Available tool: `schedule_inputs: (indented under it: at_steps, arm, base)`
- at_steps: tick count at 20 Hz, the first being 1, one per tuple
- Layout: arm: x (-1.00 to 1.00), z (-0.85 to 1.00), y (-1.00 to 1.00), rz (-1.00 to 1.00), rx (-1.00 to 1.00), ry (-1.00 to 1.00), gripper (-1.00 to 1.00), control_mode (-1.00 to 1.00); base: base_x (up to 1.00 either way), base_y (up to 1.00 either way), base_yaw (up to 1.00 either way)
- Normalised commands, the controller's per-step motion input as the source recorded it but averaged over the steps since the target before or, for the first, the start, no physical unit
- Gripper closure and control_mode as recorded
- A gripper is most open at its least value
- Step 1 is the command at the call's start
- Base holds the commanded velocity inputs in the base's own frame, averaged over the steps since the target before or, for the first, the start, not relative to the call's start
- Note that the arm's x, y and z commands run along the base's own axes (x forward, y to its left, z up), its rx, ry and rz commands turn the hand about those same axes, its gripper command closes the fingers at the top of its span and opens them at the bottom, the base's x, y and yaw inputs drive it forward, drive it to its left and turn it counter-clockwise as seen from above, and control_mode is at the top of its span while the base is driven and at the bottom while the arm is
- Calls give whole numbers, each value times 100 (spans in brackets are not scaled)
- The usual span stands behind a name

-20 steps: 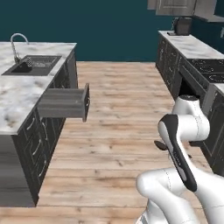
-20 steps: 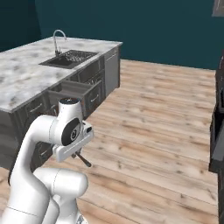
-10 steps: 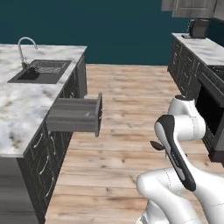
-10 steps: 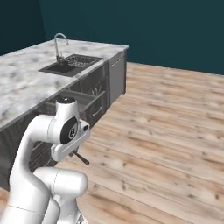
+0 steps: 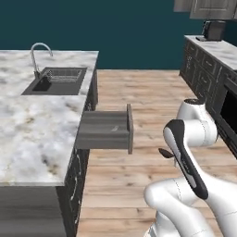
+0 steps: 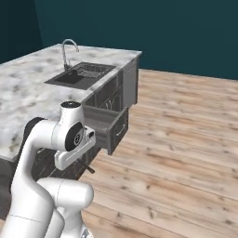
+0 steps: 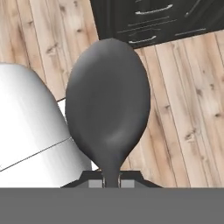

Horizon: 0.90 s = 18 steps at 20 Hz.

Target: Organize the utensils by type. Pick up the wooden spoons from the counter and place them in the open cabinet. Then pick up the metallic utensils from the counter and place them in the open drawer.

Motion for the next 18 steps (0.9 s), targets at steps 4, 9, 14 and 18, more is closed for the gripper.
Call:
schedule_inputs:
  at_steps: [4, 9, 14, 18]
  arm:
    - [0, 0, 0, 0, 0, 0, 100, 100]
    - [0, 0, 0, 0, 0, 0, 100, 100]
    - [0, 0, 0, 0, 0, 0, 100, 100]
    - [0, 0, 0, 0, 0, 0, 100, 100]
  base:
    - [75, 58, -30]
    - [66, 57, -20]
    - [82, 12, -17]
    - [73, 0, -1]
